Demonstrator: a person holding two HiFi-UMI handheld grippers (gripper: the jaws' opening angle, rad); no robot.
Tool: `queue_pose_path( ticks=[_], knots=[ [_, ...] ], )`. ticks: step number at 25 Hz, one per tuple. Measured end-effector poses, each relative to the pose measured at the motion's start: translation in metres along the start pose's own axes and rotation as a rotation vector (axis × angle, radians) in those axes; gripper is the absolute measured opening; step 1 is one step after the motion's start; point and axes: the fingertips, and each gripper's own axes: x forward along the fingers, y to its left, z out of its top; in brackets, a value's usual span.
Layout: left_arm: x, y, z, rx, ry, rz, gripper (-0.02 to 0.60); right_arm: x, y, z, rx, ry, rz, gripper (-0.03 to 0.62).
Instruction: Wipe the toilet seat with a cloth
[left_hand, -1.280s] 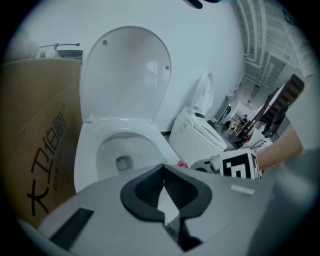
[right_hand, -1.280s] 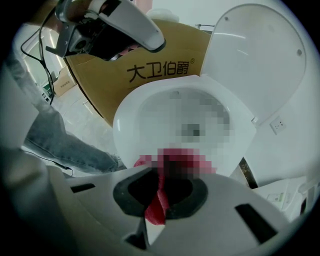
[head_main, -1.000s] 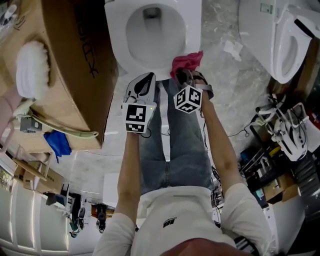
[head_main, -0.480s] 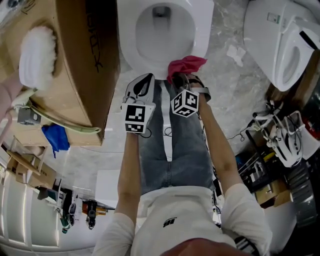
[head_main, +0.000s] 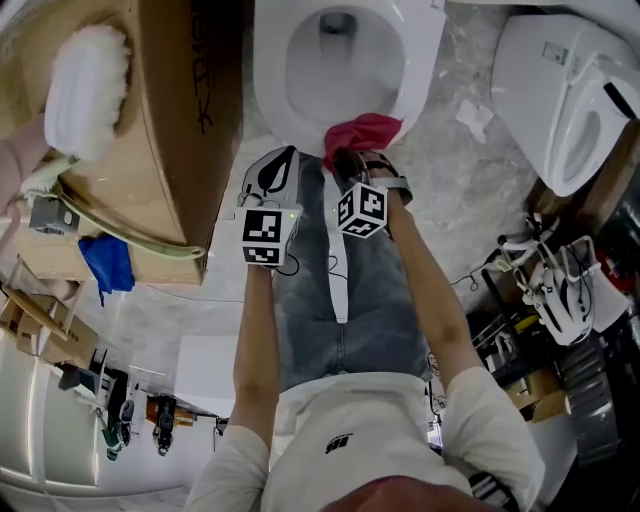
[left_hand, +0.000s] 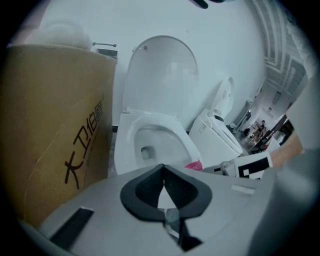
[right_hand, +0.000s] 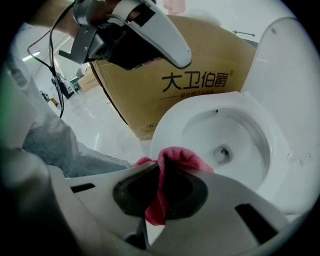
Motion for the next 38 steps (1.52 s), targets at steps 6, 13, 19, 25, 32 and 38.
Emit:
queue_pose_path(
  ticks=[6,13,19,25,32,38],
  knots=[
    [-0.007,0.015,-0.006,-0.047,-0.009,0.047,0.009,0.007,0.008,0.017,-0.034,-0.01,0.026,0.011],
    [-0.014,0.026,-0.011,-0.075,-0.021,0.094,0.009,0.013,0.01,0.036,-0.056,-0.027,0.042,0.011],
    [-0.021,0.036,-0.016,-0.107,-0.034,0.124,0.009,0.022,0.009,0.057,-0.089,-0.037,0.047,0.011],
    [-0.029,0.049,-0.019,-0.131,-0.047,0.152,0.009,0.031,-0.002,0.085,-0.061,-0.067,0.052,0.011],
    [-0.035,0.062,-0.021,-0.161,-0.05,0.181,0.009,0.038,-0.018,0.108,-0.025,-0.088,0.056,0.011],
    [-0.037,0.074,-0.023,-0.185,-0.049,0.194,0.009,0.042,-0.032,0.122,-0.005,-0.103,0.056,0.011]
  ],
)
